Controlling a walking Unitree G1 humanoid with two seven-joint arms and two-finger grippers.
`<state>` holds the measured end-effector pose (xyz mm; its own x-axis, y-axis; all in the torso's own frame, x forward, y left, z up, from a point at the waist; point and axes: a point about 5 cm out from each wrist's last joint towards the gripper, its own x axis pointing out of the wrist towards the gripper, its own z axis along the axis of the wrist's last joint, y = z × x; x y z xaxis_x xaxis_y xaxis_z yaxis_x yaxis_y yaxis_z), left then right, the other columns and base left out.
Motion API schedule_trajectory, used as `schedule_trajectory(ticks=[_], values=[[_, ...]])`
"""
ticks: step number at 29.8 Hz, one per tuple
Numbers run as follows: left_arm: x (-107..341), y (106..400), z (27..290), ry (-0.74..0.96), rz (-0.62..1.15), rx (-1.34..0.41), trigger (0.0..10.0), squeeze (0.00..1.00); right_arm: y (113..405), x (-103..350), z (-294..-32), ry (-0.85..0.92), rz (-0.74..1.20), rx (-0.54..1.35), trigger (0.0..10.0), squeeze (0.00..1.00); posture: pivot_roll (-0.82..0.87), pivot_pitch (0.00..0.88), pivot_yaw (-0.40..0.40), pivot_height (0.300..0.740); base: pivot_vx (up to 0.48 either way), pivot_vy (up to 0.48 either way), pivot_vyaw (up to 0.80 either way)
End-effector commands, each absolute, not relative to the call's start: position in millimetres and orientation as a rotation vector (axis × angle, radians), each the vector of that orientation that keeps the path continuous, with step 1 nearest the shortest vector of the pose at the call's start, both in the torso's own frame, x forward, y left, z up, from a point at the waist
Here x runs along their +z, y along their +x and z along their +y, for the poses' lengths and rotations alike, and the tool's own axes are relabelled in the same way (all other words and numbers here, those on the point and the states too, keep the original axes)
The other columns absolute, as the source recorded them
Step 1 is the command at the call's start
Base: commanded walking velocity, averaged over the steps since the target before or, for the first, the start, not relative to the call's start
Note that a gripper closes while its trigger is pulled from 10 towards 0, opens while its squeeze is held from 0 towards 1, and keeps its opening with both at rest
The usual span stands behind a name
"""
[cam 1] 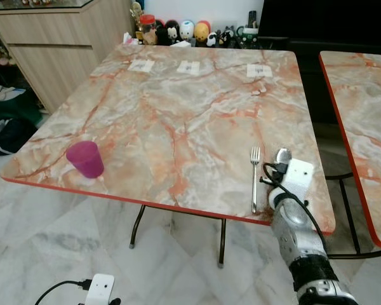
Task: Setting the table
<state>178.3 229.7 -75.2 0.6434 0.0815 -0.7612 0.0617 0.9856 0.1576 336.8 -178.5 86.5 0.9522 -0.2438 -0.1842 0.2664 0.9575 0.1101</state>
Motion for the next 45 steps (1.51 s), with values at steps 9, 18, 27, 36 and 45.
schedule_trajectory(ticks=[9,18,27,36,45], values=[[-80,170,229,0.251,0.926,0.006,10.0,0.0,318,112,-185,0.052,-0.058,-0.206,10.0,0.0,-0.09,0.0,0.04,0.74,0.0,-0.108,0.0],[-79,173,228,0.259,0.921,0.012,10.0,0.0,320,128,-185,0.051,-0.109,-0.169,10.0,0.0,-0.1,0.018,0.034,0.74,0.0,-0.442,0.0],[-78,175,231,0.257,0.919,0.028,10.0,0.0,325,137,-182,0.092,-0.128,-0.193,10.0,0.0,-0.1,0.041,0.037,0.74,0.0,-0.442,-0.41],[-78,172,237,0.261,0.933,0.04,10.0,0.0,327,139,-175,0.081,-0.129,-0.182,10.0,0.0,-0.1,0.064,0.048,0.74,0.0,-0.439,0.0],[-79,168,239,0.266,0.944,0.037,10.0,0.0,328,141,-175,0.077,-0.125,-0.191,10.0,0.0,-0.1,0.078,0.058,0.74,0.0,-0.437,0.0]])
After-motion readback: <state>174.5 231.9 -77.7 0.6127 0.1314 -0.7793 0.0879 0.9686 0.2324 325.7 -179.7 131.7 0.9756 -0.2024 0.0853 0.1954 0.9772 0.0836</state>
